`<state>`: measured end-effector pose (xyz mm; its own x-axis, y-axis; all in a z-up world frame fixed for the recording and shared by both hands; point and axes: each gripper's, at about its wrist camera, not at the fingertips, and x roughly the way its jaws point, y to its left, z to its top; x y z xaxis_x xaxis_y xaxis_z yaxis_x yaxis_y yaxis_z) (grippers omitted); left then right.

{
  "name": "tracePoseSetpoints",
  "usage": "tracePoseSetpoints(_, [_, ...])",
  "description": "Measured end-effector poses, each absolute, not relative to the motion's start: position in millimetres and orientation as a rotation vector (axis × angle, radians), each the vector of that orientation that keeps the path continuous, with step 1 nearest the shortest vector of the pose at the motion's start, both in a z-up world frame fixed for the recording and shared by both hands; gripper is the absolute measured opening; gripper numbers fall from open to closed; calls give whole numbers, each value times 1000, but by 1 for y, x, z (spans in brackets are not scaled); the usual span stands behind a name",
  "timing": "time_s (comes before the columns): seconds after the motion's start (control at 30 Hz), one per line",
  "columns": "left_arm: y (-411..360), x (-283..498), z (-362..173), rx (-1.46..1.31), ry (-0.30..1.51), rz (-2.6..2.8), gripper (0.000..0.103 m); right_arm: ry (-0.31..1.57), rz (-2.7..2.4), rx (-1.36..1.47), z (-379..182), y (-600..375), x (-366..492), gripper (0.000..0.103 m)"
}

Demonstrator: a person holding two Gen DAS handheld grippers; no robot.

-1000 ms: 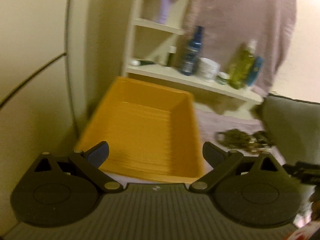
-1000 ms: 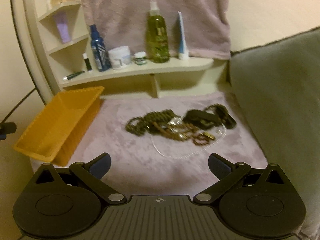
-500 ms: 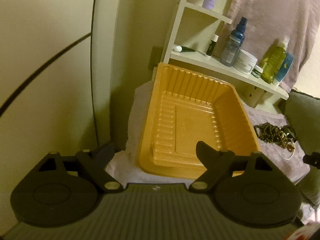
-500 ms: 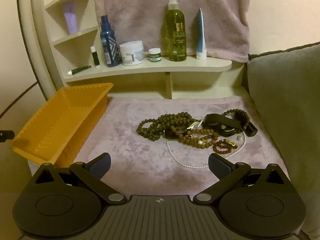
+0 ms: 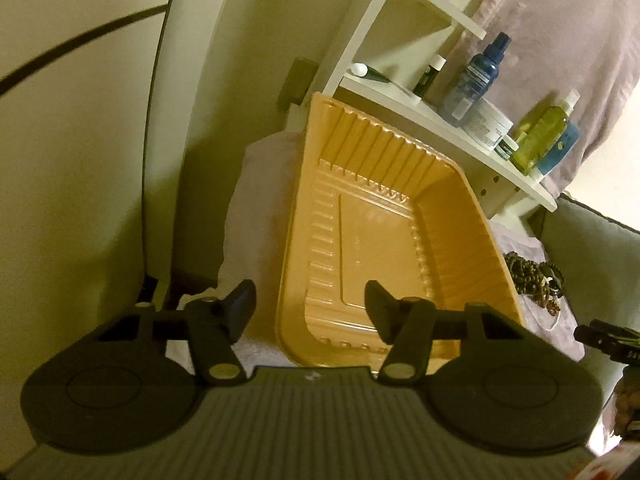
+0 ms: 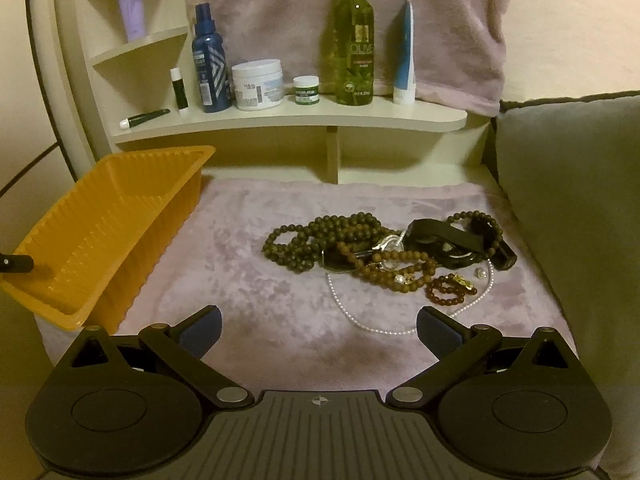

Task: Organize jewelry
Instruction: 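Grasp the orange tray rim with the left gripper and tilt it up, then grasp the black watch with the right gripper while the left gripper holds the tray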

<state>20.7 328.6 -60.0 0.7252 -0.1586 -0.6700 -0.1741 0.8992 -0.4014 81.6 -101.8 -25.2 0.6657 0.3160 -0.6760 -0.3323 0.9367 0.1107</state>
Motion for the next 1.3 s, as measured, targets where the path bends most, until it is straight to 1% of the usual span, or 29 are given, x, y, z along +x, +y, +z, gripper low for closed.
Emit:
tracePoseSetpoints(0.07, [327,22,-63,-464,758,7,50,764,364,-26,-27,-101,84,103])
tracePoseSetpoints(0.1, [326,22,-63,-464,752,8,47,765,363,-27,-27,-100,85,103])
tracePoseSetpoints(0.2, [323,23,-66,-466,738,16,44,771,359,-25,-29,-99,87,103])
tracePoseSetpoints(0.33, [321,25,-69,-483,730,26,34,775,357,-26,-30,-99,89,103])
tracePoseSetpoints(0.4, [319,25,-69,-488,727,25,32,775,357,-26,-31,-99,90,103])
tracePoseSetpoints(0.5, [317,25,-69,-484,725,42,23,774,355,-23,-31,-100,90,103])
tracePoseSetpoints(0.57, [314,24,-67,-479,717,58,23,775,354,-18,-32,-101,91,103])
tracePoseSetpoints(0.7, [305,24,-62,-426,725,92,16,774,354,-9,-32,-103,90,103])
tracePoseSetpoints(0.83, [292,20,-53,-371,735,137,7,759,353,6,-30,-107,89,103])
tracePoseSetpoints(1.3, [216,20,-9,-84,717,242,6,694,332,55,-32,-144,89,103])
